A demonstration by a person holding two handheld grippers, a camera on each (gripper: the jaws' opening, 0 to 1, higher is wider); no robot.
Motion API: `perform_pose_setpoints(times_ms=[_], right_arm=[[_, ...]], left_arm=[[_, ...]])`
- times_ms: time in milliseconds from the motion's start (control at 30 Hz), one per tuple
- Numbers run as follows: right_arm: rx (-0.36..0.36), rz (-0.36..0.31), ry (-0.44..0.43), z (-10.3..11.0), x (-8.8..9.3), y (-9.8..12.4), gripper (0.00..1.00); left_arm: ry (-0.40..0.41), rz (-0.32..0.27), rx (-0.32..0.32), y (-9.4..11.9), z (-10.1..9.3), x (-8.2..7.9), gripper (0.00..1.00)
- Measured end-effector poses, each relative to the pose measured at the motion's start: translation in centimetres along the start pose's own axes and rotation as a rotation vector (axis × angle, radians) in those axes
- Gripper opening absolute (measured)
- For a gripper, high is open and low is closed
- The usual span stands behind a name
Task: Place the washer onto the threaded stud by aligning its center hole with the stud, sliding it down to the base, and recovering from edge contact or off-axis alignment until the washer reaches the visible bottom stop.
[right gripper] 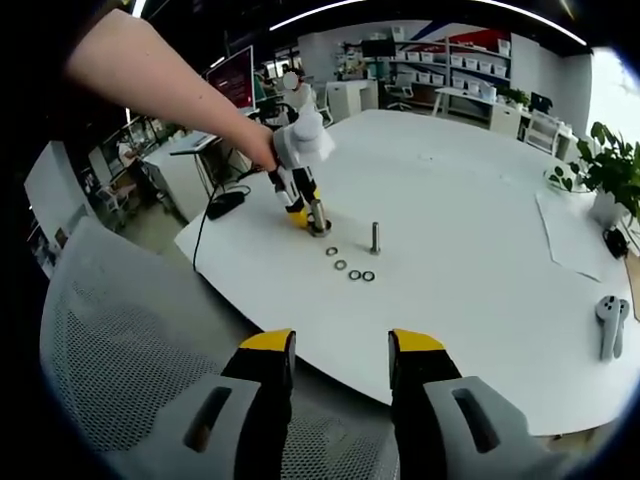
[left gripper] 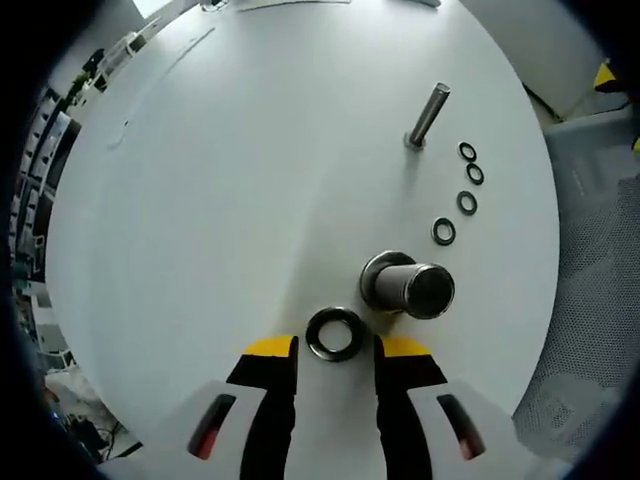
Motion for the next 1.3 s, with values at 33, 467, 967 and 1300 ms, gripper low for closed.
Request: perform_pose_setpoints(times_ms=[33, 467, 967, 1300], right_arm=[[0.0, -0.002, -0.001, 0.0, 0.0, 0.0, 0.39], [-0.002, 0.003, 0.004, 0.0, 0.0, -0.1, 0.39], [-0.006, -0.003, 0.007, 0.1, 0.0, 0.0, 0.39], [-0.006, -0.012, 0.008, 0.1, -0.1, 0.0, 0.39]], left_arm=[[-0.014, -0.002, 0.0, 0.0, 0.0, 0.0, 0.28], [0.023, -0.025, -0.005, -0.1, -0.5, -0.3, 0.2], [0.112, 0.023, -0.002, 0.2, -4.9, 1.9, 0.2], [0.285, 0.0, -0.037, -0.1, -4.8, 2.5, 0.22]])
Point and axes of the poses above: the point that each gripper's makers call its tool centre point, and the gripper's own axes: y roughly backward along the fingers, z roughly to its left, x roughly out of its underside, the point moved 8 cm from there along y, roughly backward along the fingers, and after that the axes turned 5 degrees about x, right-handed, at the moved point
